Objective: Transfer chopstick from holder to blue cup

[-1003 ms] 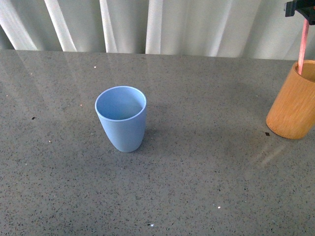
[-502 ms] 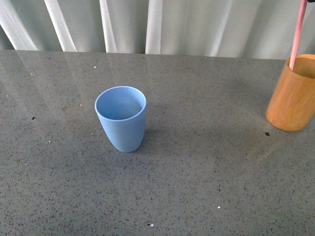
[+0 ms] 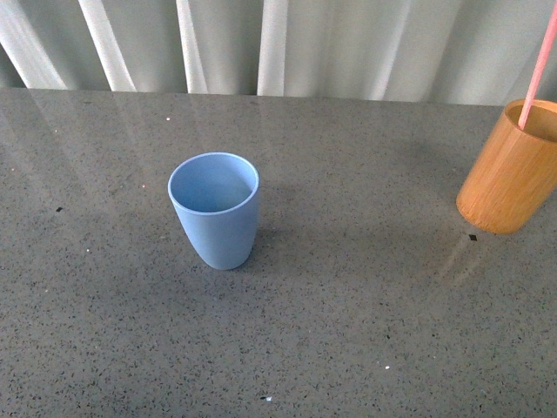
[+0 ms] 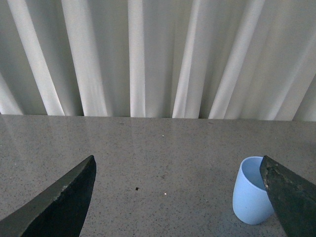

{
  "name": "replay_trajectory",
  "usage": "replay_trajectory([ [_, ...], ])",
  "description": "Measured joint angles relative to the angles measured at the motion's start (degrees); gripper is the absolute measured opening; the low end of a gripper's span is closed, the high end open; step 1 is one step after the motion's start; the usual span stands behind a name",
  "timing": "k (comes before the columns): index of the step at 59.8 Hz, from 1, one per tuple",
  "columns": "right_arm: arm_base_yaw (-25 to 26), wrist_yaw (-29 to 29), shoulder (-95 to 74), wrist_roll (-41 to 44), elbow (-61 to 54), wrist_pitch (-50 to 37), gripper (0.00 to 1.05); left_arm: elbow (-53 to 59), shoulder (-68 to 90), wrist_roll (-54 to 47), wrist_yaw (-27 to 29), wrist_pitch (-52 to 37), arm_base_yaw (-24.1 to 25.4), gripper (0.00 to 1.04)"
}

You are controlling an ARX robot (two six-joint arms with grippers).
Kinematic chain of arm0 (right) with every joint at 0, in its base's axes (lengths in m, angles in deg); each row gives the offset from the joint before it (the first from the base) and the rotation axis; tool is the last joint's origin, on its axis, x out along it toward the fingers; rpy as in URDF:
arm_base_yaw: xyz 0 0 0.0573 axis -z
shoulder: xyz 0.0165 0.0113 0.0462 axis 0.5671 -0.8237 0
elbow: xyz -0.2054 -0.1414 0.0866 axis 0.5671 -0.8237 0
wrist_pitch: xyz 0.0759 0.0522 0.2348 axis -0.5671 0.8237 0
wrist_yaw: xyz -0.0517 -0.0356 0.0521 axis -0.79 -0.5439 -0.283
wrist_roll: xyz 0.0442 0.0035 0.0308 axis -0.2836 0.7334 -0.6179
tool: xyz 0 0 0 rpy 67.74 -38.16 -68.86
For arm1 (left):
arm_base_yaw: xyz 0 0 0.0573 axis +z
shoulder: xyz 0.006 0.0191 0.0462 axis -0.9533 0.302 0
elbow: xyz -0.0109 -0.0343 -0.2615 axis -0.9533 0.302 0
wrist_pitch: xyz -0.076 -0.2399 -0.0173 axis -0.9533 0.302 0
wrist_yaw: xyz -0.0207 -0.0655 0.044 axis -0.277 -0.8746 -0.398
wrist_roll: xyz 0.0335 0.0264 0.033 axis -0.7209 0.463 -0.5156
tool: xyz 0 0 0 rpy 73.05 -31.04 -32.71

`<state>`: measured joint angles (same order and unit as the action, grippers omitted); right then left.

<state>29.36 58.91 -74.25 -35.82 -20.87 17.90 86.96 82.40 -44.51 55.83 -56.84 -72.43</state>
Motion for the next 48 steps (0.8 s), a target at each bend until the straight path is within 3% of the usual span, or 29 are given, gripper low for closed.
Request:
replay_trajectory([
  [22,-2.8,-1.2,3.0,-1.0,6.7,-0.2,0.02,0.0,0.0,0.0,0.0,0.0,0.0,0.98],
  [48,-18.3,1.4,-4.1,-15.1,12.4,-3.5,0.02,0.0,0.0,0.0,0.0,0.0,0.0,0.98],
])
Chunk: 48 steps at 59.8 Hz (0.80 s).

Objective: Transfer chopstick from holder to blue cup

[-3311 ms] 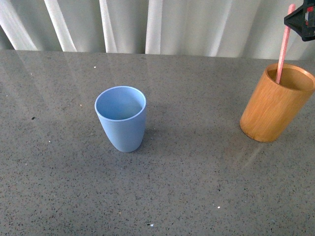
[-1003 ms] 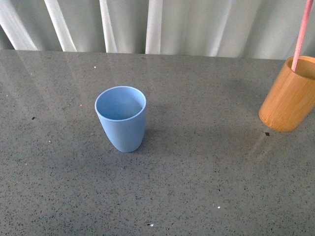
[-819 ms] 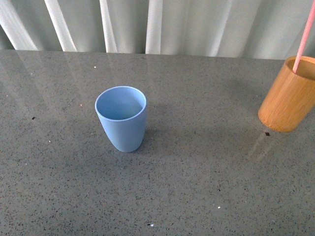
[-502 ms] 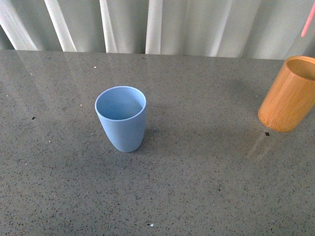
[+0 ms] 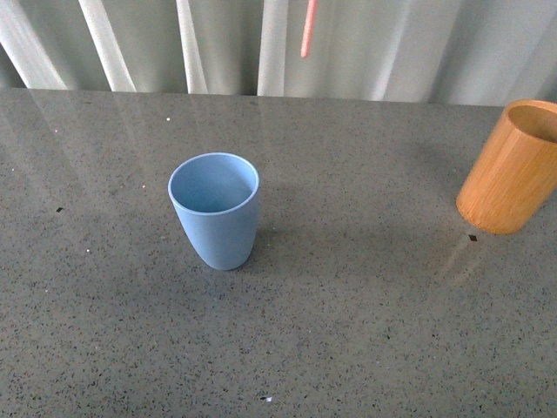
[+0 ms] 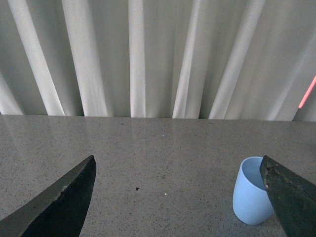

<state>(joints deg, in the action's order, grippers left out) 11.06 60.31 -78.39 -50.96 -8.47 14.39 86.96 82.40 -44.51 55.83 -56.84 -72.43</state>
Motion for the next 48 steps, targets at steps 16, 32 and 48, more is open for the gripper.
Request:
replay_trajectory([
  [16,-7.8,-0.9,-3.4,-4.5,2.5,-1.3,0.02,0.0,0.0,0.0,0.0,0.0,0.0,0.98],
  [32,-9.7,-1.6,-7.8,-6.7,5.0,-2.0,0.02,0.0,0.0,0.0,0.0,0.0,0.0,0.98],
  [48,-11.7,-2.9,-8.9,-11.0,4.2,-1.8,0.02,0.0,0.0,0.0,0.0,0.0,0.0,0.98],
])
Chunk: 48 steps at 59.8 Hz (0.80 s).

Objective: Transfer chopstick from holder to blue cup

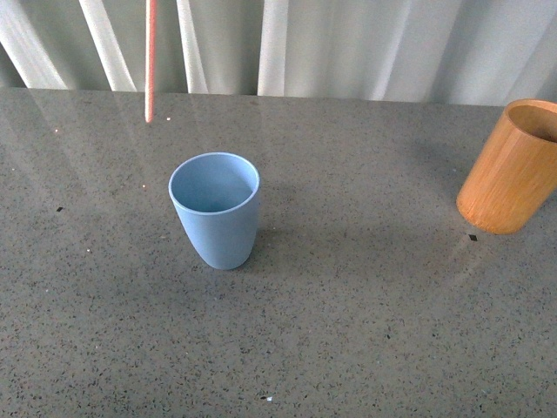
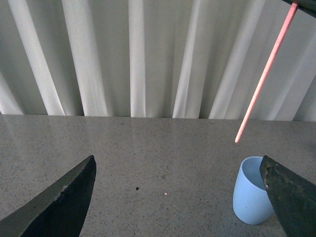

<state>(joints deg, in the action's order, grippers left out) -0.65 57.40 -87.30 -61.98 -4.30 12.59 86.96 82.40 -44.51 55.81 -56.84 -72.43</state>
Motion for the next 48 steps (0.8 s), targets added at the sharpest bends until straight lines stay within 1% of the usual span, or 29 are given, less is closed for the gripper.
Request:
replay_trajectory([
  [7,-1.4,-0.1,0.0,-0.3,-0.2,1.0,0.02,0.0,0.0,0.0,0.0,0.0,0.0,0.98],
  [16,-1.6,-0.4,0.6,0.0,-1.4,3.1,0.02,0.0,0.0,0.0,0.0,0.0,0.0,0.98],
  [24,-0.6,-1.0,3.3,0.9,-3.4,6.7,0.02,0.0,0.0,0.0,0.0,0.0,0.0,0.98],
  [35,0.9,-0.9,6.2,2.6,-5.6,7.1,0.02,0.0,0.0,0.0,0.0,0.0,0.0,0.98],
  [48,1.4,-0.5,6.2,3.0,-8.8,7.0,0.02,0.0,0.0,0.0,0.0,0.0,0.0,0.98],
])
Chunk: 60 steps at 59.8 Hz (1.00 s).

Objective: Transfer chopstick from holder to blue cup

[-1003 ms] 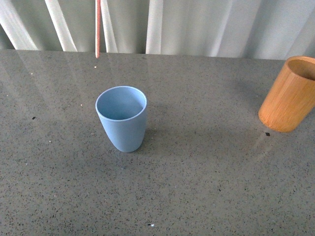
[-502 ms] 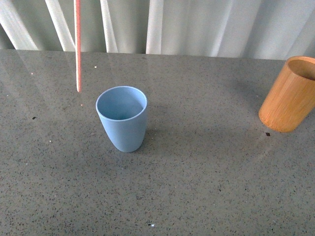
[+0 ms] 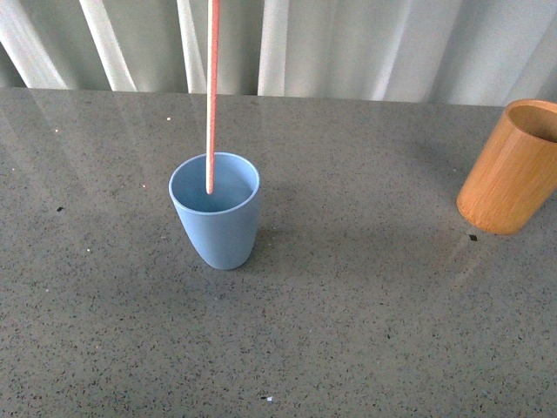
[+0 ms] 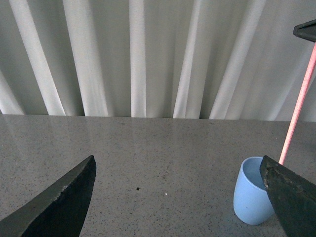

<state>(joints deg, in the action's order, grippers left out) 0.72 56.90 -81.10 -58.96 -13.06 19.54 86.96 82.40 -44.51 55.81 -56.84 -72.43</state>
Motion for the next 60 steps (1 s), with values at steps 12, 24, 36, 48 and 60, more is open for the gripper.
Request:
replay_trajectory([
  [12,1.4,0.2,-0.2,0.7,-1.3,-1.1,0.02,0.0,0.0,0.0,0.0,0.0,0.0,0.98],
  [24,3.4,0.6,-1.0,1.6,-1.5,-1.7,0.02,0.0,0.0,0.0,0.0,0.0,0.0,0.98],
  [36,3.7,1.0,-3.9,2.4,-1.8,-3.0,0.02,0.0,0.0,0.0,0.0,0.0,0.0,0.98],
  [48,3.3,1.0,-6.0,2.5,-1.5,-3.2,0.02,0.0,0.0,0.0,0.0,0.0,0.0,0.98],
  [60,2.9,0.6,-7.0,3.3,-0.4,-3.5,0.3,0.0,0.0,0.0,0.0,0.0,0.0,0.98],
])
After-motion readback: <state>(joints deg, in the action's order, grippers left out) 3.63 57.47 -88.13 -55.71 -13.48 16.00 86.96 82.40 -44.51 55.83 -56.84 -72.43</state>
